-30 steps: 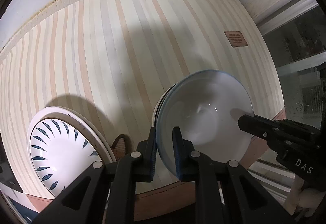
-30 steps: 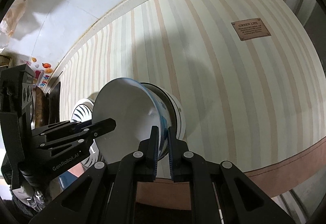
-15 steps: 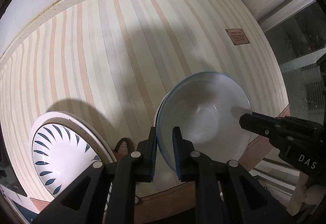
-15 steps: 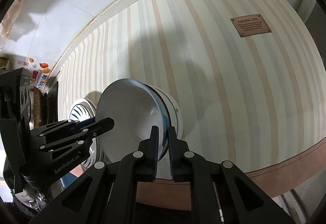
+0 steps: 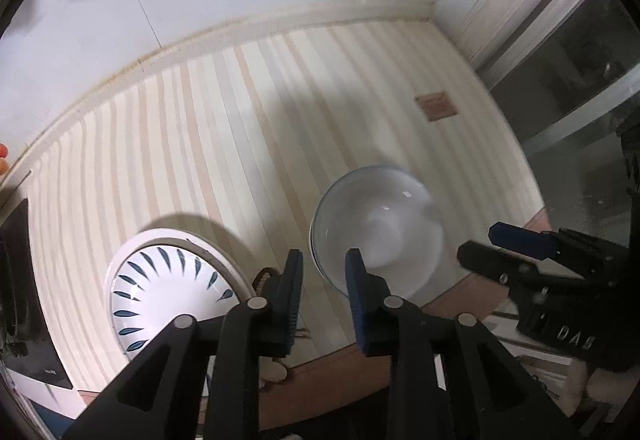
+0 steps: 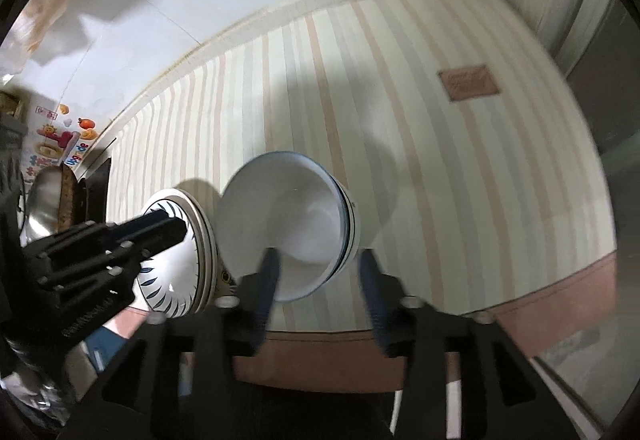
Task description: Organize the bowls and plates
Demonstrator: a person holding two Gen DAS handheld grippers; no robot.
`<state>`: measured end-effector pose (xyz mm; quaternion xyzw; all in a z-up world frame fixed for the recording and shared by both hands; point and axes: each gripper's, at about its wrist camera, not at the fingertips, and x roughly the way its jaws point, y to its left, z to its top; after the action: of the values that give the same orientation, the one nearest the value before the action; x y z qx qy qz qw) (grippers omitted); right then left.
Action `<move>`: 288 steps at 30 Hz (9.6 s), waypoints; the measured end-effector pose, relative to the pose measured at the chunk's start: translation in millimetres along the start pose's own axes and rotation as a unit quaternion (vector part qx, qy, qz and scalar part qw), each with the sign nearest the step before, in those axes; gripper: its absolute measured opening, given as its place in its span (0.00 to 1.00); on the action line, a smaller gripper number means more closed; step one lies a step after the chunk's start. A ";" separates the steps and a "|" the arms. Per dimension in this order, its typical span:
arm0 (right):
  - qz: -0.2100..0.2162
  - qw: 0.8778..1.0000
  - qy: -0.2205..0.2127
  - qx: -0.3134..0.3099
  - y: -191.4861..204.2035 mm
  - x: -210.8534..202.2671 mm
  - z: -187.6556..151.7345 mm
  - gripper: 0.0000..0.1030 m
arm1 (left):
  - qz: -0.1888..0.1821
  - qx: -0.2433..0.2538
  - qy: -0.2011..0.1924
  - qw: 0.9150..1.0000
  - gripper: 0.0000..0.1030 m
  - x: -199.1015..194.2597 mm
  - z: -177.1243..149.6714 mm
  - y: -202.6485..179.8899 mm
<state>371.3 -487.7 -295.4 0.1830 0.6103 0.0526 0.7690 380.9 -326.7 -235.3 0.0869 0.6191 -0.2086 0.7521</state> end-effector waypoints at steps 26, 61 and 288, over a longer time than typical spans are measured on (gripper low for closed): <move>-0.038 0.992 -0.119 -0.030 56.7 -138.7 -54.7 0.92 | -0.040 0.004 -0.071 0.997 0.85 -96.3 -36.4 1.8; 0.214 0.967 0.038 0.133 -72.4 127.4 -11.0 0.96 | -0.138 -0.083 0.134 0.978 0.85 143.0 34.7 44.2; -0.048 0.943 -0.300 -0.136 255.5 -253.0 -355.6 0.97 | 0.163 -0.154 -0.308 0.925 0.94 -310.1 -381.3 79.6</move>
<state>3.9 -250.5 -41.4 0.0548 0.3463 0.0406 0.9357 27.8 -42.9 -28.7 0.0012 0.3588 -0.0017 0.9334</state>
